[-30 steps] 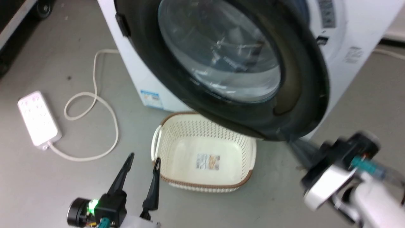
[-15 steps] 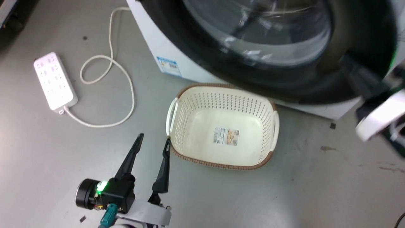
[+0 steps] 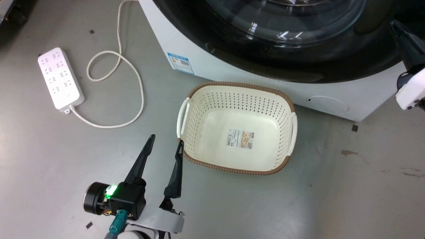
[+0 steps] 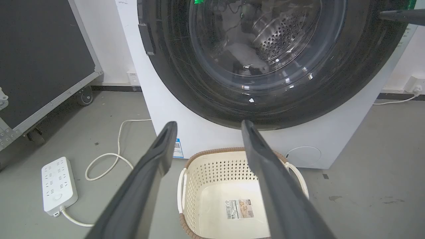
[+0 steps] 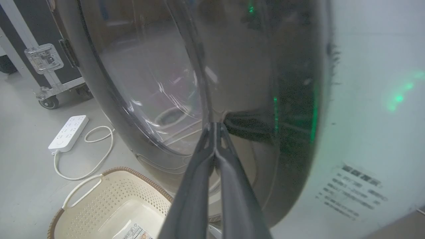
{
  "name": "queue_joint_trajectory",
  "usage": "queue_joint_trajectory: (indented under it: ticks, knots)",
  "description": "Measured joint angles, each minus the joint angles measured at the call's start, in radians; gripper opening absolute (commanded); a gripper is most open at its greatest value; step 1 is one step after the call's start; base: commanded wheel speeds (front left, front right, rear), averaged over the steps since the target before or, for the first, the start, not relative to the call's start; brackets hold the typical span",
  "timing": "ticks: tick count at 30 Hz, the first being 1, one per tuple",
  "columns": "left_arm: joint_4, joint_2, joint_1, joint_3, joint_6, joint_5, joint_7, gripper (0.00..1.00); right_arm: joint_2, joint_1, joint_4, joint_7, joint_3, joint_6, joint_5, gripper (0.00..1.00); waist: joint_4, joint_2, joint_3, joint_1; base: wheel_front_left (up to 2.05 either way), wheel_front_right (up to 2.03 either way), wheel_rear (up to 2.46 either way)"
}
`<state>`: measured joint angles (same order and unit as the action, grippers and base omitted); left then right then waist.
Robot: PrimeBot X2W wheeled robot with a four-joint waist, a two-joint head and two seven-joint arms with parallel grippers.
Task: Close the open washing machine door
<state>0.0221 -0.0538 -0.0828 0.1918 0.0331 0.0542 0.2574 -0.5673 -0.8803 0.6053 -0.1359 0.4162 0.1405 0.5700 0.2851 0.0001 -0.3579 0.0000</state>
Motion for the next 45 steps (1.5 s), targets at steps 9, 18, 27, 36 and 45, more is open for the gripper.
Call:
queue_joint_trajectory:
  ticks: [9,18,27,36,45]
  knots:
    - [-0.024,0.001,0.005,-0.035,-0.003,0.011,0.000,1.00,0.018,0.062,-0.001,-0.088,0.035,-0.009,0.005,1.00,-0.023,0.0000,0.092,0.0000,0.00,0.00,0.00]
    - [-0.059,-0.002,0.076,-0.081,0.006,0.018,0.000,1.00,0.092,0.334,-0.161,-0.121,-0.125,-0.009,-0.093,1.00,-0.087,0.0000,0.234,-0.0003,0.00,0.00,0.00]
    - [-0.079,-0.006,0.115,-0.099,0.033,0.030,0.000,1.00,0.356,0.694,-0.444,-0.121,-0.428,-0.009,-0.335,1.00,-0.188,0.0000,0.326,-0.0003,0.00,0.00,0.00]
    - [-0.117,-0.005,0.126,-0.091,0.046,0.037,0.000,1.00,0.482,0.916,-0.547,-0.106,-0.453,-0.009,-0.480,1.00,-0.252,0.0000,0.363,-0.0001,0.00,0.00,0.00]
    - [-0.143,-0.003,0.128,-0.091,0.049,0.044,-0.002,0.00,0.503,0.953,-0.550,-0.104,-0.458,-0.009,-0.491,0.00,-0.270,0.0000,0.372,-0.0001,0.00,0.00,0.00]
